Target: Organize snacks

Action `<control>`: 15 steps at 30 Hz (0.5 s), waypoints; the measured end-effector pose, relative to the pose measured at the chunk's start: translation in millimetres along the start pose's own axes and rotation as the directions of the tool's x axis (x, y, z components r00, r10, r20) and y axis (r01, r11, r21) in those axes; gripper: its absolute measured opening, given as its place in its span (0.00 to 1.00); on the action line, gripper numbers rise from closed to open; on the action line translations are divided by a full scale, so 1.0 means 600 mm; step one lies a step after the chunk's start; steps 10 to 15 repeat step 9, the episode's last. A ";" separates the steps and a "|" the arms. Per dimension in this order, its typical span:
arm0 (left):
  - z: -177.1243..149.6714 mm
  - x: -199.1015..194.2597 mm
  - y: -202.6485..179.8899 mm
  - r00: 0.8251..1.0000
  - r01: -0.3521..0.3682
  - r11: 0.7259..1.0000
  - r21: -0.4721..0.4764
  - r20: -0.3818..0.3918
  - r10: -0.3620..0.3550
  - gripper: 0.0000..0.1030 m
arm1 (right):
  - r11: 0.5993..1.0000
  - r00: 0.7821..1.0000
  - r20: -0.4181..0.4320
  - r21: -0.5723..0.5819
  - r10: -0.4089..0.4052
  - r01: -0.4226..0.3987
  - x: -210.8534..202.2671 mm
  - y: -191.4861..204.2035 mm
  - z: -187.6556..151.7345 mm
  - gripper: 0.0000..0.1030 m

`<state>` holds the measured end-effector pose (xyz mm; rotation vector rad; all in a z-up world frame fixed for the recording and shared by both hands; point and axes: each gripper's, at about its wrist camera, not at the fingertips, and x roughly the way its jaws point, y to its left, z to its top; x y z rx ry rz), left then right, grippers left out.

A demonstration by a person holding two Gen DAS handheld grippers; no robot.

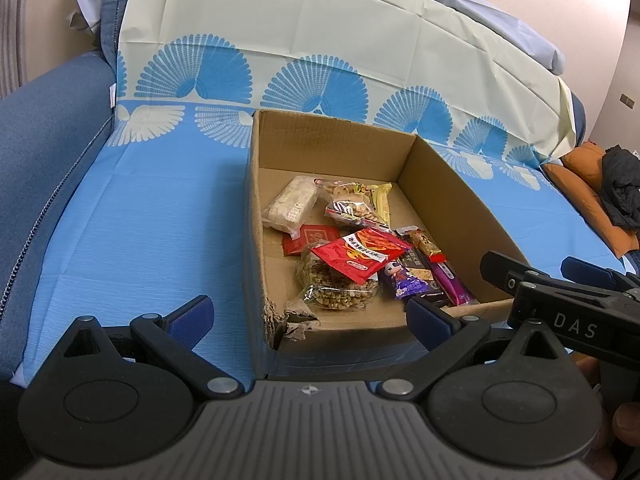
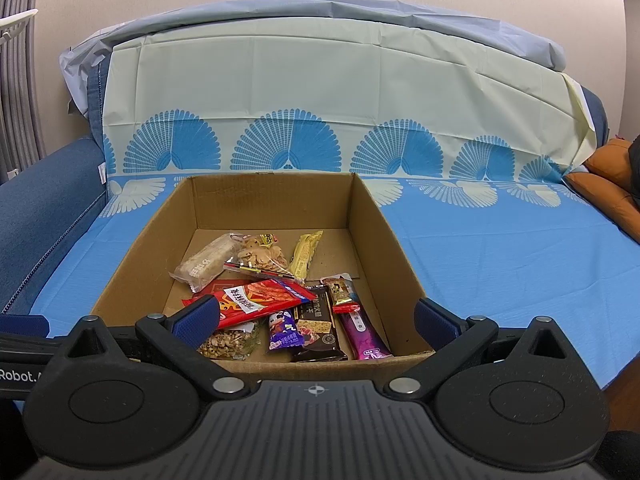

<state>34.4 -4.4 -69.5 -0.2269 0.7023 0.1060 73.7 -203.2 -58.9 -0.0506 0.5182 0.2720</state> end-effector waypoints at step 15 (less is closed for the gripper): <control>0.001 0.000 -0.002 0.998 0.034 0.999 0.028 0.045 -0.035 0.99 | 1.000 1.000 -0.013 0.004 -0.006 0.006 0.006 -0.007 -0.003 0.99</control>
